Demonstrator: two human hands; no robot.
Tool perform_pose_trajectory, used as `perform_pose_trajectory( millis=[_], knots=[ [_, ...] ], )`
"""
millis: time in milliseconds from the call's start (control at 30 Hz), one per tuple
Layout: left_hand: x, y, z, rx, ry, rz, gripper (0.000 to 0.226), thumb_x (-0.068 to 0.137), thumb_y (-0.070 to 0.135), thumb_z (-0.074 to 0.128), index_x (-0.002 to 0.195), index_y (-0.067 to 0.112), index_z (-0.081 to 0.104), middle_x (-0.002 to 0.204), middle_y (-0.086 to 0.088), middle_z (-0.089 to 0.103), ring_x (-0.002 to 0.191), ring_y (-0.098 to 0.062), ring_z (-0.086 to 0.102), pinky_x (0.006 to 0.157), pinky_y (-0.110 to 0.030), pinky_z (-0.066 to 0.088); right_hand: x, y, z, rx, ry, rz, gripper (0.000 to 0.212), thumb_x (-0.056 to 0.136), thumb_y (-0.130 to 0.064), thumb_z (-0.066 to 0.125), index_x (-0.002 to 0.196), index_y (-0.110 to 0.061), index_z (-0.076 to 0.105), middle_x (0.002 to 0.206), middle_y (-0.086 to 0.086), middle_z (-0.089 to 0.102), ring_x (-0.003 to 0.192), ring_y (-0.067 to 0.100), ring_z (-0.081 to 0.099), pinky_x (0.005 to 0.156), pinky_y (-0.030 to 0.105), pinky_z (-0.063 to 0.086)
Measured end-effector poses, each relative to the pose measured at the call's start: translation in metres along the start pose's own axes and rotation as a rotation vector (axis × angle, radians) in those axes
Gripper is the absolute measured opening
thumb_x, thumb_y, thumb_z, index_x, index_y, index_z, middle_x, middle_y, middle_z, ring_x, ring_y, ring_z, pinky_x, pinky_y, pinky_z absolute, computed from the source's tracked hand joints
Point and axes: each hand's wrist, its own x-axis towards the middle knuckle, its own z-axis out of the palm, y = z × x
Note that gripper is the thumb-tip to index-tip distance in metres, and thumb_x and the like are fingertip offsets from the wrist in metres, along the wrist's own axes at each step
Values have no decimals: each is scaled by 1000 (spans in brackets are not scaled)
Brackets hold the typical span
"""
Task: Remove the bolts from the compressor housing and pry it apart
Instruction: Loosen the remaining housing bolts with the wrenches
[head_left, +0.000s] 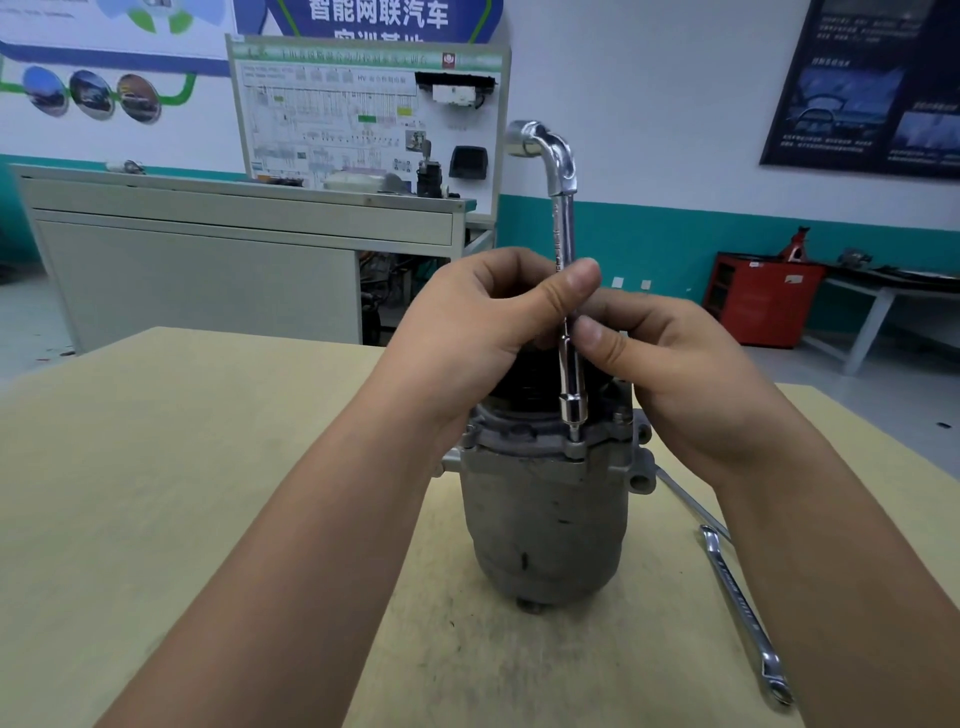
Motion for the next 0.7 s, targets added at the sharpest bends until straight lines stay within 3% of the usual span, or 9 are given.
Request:
perform_pose_trajectory(
  millis=[100, 233, 400, 533, 700],
  knots=[
    [-1, 1, 0, -13, -56, -10, 19, 69, 40, 63, 72, 24, 73, 73, 6, 72, 71, -7, 68, 65, -19, 53, 0, -1, 2, 17, -6, 2, 19, 77, -24, 66, 90, -13, 73, 91, 4, 73, 89, 13, 68, 77, 20, 53],
    [-1, 0, 2, 2, -1, 11, 19, 62, 41, 66, 66, 23, 73, 68, 7, 71, 66, -6, 67, 61, -18, 52, 0, -1, 4, 10, -19, -12, 19, 73, -24, 70, 90, -17, 71, 87, -1, 73, 87, 10, 68, 74, 18, 52],
    [1, -1, 1, 26, -22, -2, 33, 68, 45, 63, 92, 25, 71, 85, 4, 74, 86, -12, 71, 83, -29, 56, 0, -1, 1, 68, 1, 28, 19, 71, -26, 66, 86, -15, 71, 83, 1, 71, 84, 14, 67, 75, 23, 53],
    [1, 0, -1, 71, -46, 23, 28, 67, 40, 63, 89, 23, 65, 78, 11, 71, 78, -3, 68, 72, -16, 51, -1, -3, 2, 195, 8, 11, 14, 75, -20, 65, 87, -14, 71, 82, 0, 72, 83, 12, 68, 72, 19, 52],
    [-1, 3, 2, 234, 35, 21, 37, 65, 53, 59, 84, 21, 58, 73, 10, 66, 71, -7, 63, 69, -25, 48, 0, -5, 3, 347, 45, 27, 16, 71, -17, 60, 77, -13, 74, 78, 2, 71, 77, 11, 67, 71, 20, 54]
  ],
)
